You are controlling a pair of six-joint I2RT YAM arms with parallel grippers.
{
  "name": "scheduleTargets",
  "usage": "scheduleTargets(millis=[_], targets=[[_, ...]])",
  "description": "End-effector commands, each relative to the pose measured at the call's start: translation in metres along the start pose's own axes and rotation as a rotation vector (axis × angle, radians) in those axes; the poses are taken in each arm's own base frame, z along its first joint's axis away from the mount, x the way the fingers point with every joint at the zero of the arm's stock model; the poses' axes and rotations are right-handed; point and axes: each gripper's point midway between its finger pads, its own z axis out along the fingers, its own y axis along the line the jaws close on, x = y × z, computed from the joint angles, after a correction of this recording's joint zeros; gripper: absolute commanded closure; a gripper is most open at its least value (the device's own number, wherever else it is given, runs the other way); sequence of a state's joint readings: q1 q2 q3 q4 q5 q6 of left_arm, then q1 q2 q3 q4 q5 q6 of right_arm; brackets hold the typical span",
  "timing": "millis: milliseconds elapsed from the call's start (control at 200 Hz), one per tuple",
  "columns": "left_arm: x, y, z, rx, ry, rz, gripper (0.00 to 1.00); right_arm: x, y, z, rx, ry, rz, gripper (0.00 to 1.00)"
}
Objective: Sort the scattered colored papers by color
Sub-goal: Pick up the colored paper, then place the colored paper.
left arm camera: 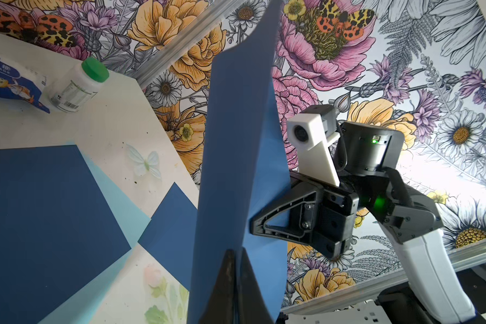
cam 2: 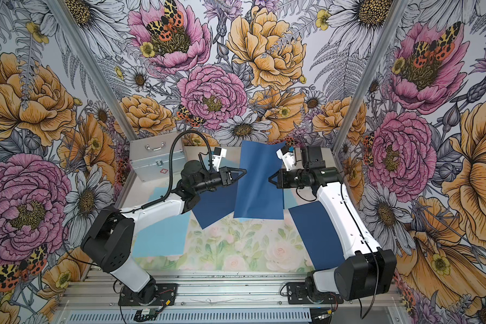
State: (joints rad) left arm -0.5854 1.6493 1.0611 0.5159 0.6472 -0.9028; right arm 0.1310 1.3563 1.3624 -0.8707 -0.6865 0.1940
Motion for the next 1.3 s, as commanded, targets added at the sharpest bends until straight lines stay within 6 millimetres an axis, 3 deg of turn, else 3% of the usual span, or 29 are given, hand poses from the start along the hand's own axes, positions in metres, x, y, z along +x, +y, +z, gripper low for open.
scheduleTargets(millis=[0,115,155,215,295,340,390,485,555,595,701,866,966,1066,1236,1291], targets=[[0.011,0.016,0.002,-0.11,0.043,0.027,1.0,-0.012,0.003,-0.009,0.011,-0.055,-0.024,1.0],[0.013,0.022,-0.001,-0.185,0.052,0.045,1.0,-0.012,-0.001,-0.012,0.03,-0.063,-0.016,1.0],[0.013,0.026,-0.002,-0.223,0.056,0.052,1.0,-0.014,-0.005,-0.014,0.055,-0.072,-0.009,0.85],[0.013,0.029,-0.004,-0.279,0.07,0.075,1.0,-0.016,-0.016,-0.018,0.122,-0.088,0.004,0.52],[0.015,0.03,-0.002,-0.376,0.096,0.123,1.0,-0.016,-0.058,-0.03,0.366,-0.108,0.055,0.28],[0.017,0.03,0.002,-0.437,0.116,0.153,1.0,-0.013,-0.087,-0.045,0.53,-0.107,0.097,0.18],[0.02,0.027,0.009,-0.481,0.141,0.178,1.0,-0.009,-0.112,-0.062,0.665,-0.105,0.15,0.14],[0.028,0.016,0.032,-0.49,0.172,0.194,1.0,-0.011,-0.121,-0.087,0.716,-0.167,0.22,0.01],[0.036,0.009,0.054,-0.484,0.201,0.2,1.0,-0.019,-0.115,-0.109,0.749,-0.243,0.225,0.0],[0.046,0.018,0.071,-0.493,0.237,0.197,1.0,-0.023,-0.114,-0.129,0.812,-0.304,0.238,0.0],[0.059,0.006,0.109,-0.424,0.28,0.185,1.0,-0.025,-0.105,-0.177,0.931,-0.464,0.271,0.0],[0.081,-0.04,0.169,-0.241,0.334,0.148,1.0,-0.024,-0.077,-0.171,0.775,-0.482,0.245,0.0],[0.086,-0.084,0.195,-0.042,0.317,0.072,1.0,-0.016,-0.081,-0.195,0.872,-0.551,0.272,0.0],[0.076,-0.117,0.196,0.173,0.184,-0.079,1.0,-0.015,-0.078,-0.215,0.912,-0.605,0.273,0.0],[0.074,-0.143,0.192,0.378,0.042,-0.222,1.0,-0.016,-0.078,-0.222,0.912,-0.626,0.287,0.0],[0.072,-0.143,0.191,0.478,-0.027,-0.35,1.0,-0.014,-0.082,-0.219,0.914,-0.619,0.302,0.0]])
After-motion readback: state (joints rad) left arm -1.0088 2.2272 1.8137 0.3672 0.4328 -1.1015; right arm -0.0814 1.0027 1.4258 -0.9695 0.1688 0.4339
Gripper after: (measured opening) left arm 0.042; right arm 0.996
